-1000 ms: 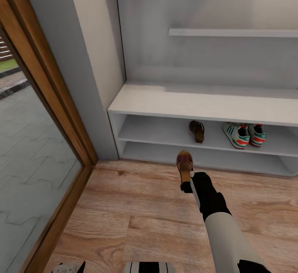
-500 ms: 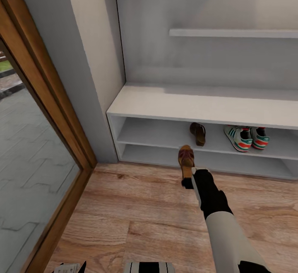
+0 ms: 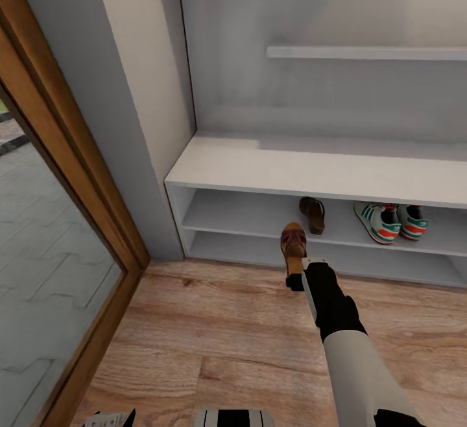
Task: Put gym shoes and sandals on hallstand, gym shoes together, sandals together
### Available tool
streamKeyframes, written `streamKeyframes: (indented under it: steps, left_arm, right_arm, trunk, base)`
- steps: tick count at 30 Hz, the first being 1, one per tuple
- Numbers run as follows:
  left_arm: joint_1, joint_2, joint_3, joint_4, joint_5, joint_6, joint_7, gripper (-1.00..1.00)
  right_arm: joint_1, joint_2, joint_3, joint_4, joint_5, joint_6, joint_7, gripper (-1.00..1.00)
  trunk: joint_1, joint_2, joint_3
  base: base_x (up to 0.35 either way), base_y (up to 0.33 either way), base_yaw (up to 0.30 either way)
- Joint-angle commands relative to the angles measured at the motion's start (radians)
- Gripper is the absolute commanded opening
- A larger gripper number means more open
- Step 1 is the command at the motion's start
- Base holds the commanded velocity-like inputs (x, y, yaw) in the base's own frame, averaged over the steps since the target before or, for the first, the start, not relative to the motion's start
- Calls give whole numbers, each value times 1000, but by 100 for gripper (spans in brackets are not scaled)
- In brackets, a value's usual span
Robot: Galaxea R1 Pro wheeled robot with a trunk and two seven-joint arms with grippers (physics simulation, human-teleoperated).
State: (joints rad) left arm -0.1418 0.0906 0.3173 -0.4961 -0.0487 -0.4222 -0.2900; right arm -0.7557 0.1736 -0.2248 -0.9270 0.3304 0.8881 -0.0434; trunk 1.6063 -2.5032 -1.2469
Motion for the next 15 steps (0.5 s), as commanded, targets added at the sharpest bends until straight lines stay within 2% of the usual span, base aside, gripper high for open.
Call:
streamKeyframes:
  steps: [1,6,14,15]
  left_arm:
    - [-1,-1,8,1,-5,-3,-9,100]
    - [-1,0,8,1,-5,-2,-9,100]
    - [-1,-1,7,1,-5,-3,-13,100]
    - [-1,-2,-6,1,-13,-5,-15,100]
  right_arm:
    - [-1,1,-2,0,-5,3,-6,-100]
    - [-1,1,-1,0,-5,3,-6,-100]
    - [-1,1,-1,1,-5,3,-6,-100]
    - [-1,1,-2,1,-5,3,-6,-100]
  trunk:
    - [0,0,-1]
    - [0,0,-1]
    - [0,0,-1]
    - [0,0,-1]
  base:
    - [328,0,0]
    - [255,0,0]
    - [18,0,0]
    - [1,0,0]
